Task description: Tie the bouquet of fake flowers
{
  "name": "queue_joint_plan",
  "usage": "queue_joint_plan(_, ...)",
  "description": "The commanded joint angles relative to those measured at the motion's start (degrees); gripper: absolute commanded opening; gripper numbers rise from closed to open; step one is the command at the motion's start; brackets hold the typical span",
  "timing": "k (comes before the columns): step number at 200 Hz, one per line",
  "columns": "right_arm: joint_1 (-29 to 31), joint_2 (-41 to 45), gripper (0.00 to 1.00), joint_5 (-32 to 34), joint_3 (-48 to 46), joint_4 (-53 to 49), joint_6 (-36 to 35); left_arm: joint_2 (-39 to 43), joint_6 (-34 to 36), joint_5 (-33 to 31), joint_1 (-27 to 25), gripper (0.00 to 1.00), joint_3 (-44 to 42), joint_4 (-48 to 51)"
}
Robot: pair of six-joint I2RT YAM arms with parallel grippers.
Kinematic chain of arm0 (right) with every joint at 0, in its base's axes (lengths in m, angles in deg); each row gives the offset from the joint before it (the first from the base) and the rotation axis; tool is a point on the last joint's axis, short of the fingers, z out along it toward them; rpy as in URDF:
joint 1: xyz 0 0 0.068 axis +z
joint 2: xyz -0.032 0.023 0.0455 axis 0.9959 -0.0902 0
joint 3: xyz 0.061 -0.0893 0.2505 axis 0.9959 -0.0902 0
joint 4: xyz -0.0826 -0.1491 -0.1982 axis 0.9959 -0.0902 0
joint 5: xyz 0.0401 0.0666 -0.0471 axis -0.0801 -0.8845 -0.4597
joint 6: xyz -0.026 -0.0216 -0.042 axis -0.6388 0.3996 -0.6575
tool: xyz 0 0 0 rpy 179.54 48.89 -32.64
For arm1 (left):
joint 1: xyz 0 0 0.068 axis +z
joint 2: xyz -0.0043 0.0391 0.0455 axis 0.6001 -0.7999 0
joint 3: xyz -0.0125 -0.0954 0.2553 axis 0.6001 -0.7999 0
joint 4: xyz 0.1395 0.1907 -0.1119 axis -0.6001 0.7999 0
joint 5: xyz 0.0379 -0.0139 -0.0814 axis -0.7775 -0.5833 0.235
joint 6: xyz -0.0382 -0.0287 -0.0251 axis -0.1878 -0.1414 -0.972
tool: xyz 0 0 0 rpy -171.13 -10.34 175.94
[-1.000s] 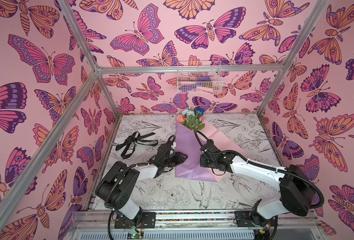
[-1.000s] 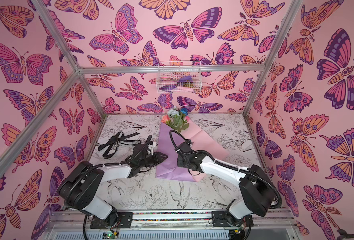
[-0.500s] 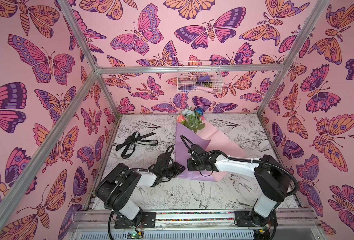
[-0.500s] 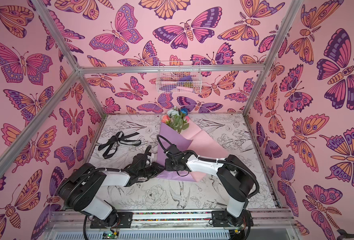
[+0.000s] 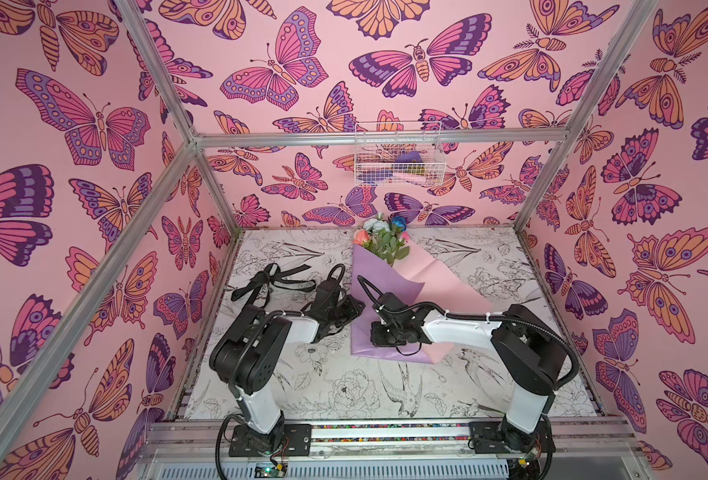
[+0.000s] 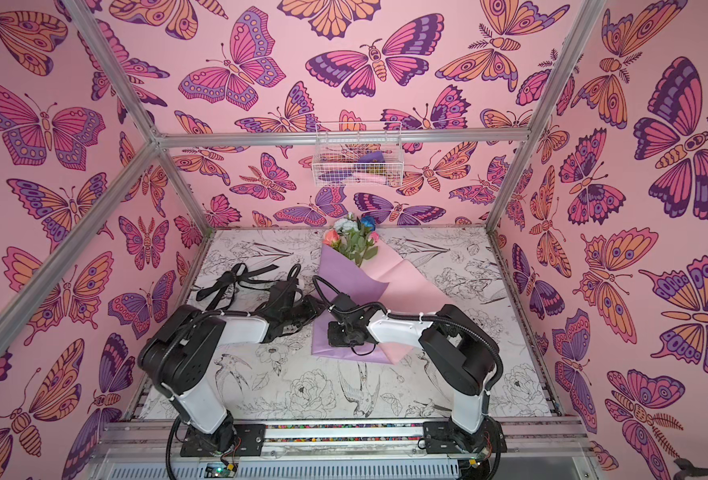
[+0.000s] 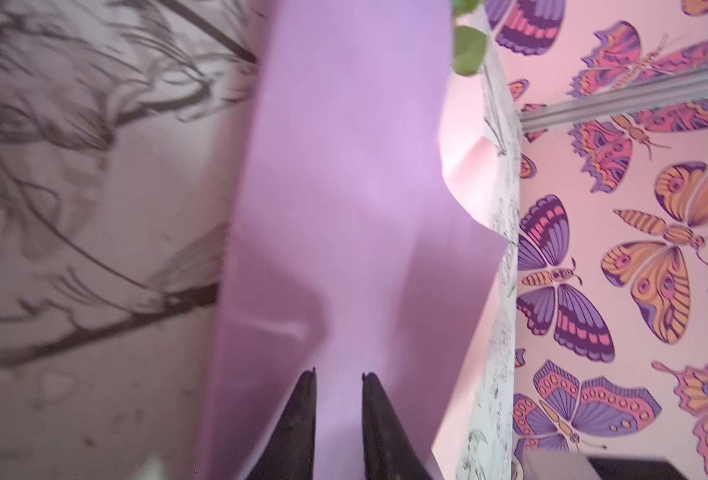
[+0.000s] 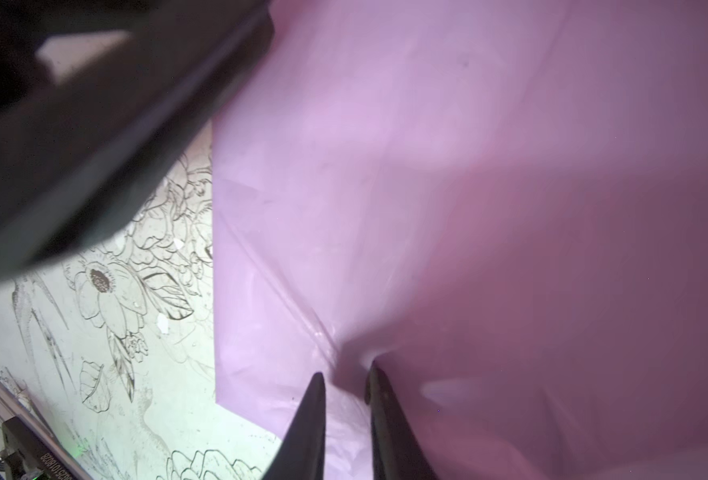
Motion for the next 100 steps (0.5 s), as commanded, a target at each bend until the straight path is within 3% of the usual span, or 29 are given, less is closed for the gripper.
queue_joint_plan(1, 0.19, -1.12, 0.22, -0.83, -0.58, 0.57, 1.09, -4.97, 1.38, 1.0, 2.58, 0.22, 3.08, -0.32)
queue_joint_plan(100, 0.24, -0.99, 0.21, -1.77, -0.67, -1.97, 1.29, -21.87, 4.82, 3.94, 8.38, 0.22, 26.42, 3.54)
